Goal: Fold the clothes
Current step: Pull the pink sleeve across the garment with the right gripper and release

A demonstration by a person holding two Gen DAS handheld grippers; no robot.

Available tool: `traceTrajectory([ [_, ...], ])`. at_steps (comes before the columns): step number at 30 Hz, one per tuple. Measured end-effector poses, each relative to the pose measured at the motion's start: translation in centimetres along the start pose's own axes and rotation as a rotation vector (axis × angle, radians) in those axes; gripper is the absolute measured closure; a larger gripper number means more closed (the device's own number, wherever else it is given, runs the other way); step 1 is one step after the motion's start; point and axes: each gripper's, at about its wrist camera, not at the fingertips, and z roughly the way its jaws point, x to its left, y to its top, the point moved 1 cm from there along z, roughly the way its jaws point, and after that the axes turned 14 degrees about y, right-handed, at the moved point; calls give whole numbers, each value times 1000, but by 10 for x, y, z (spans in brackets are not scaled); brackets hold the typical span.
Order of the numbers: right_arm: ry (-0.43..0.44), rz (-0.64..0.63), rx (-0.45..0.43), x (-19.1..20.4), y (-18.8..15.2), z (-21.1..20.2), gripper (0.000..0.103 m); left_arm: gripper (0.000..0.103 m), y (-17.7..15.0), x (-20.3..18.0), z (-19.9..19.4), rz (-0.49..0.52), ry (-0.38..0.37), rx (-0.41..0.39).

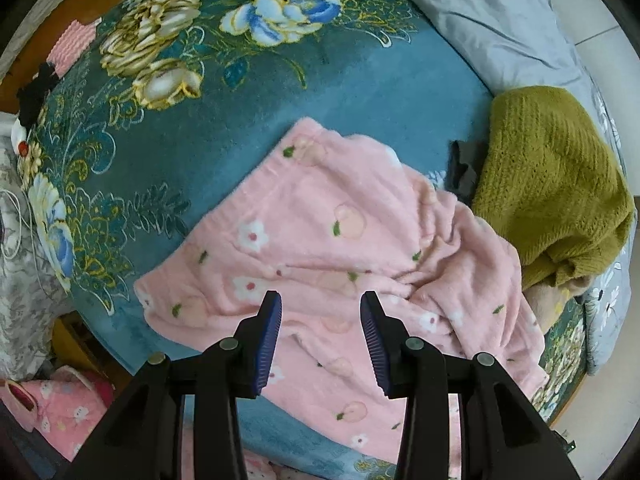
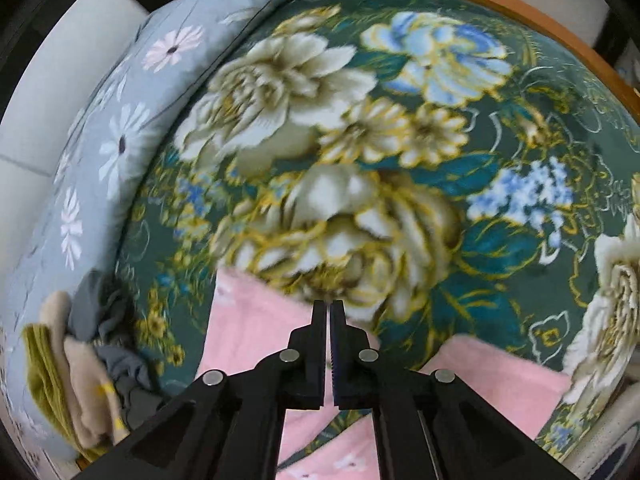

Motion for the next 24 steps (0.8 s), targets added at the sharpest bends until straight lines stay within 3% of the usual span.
traceTrajectory([
  [4,50,-18,36,19,-4,11,99,61,8,3,9,-42,-7,11],
  [9,136,26,164,55,-27,62,97,61,17,-3,24,-93,-32,47],
  [10,143,54,184,61,-32,74,94,61,20,-3,27,-110,-44,54],
  [12,158,110,224,72,-41,97,79,61,27,-4,32,-144,-68,67],
  [13,160,134,233,75,-44,105,65,61,31,-4,35,-164,-82,74],
  [14,155,157,234,78,-47,112,60,61,37,-3,39,-198,-104,84],
  [20,96,243,230,85,-50,144,60,61,79,-1,68,-414,-221,146],
  [24,-12,219,227,87,-43,154,60,61,106,-6,85,-479,-221,165],
])
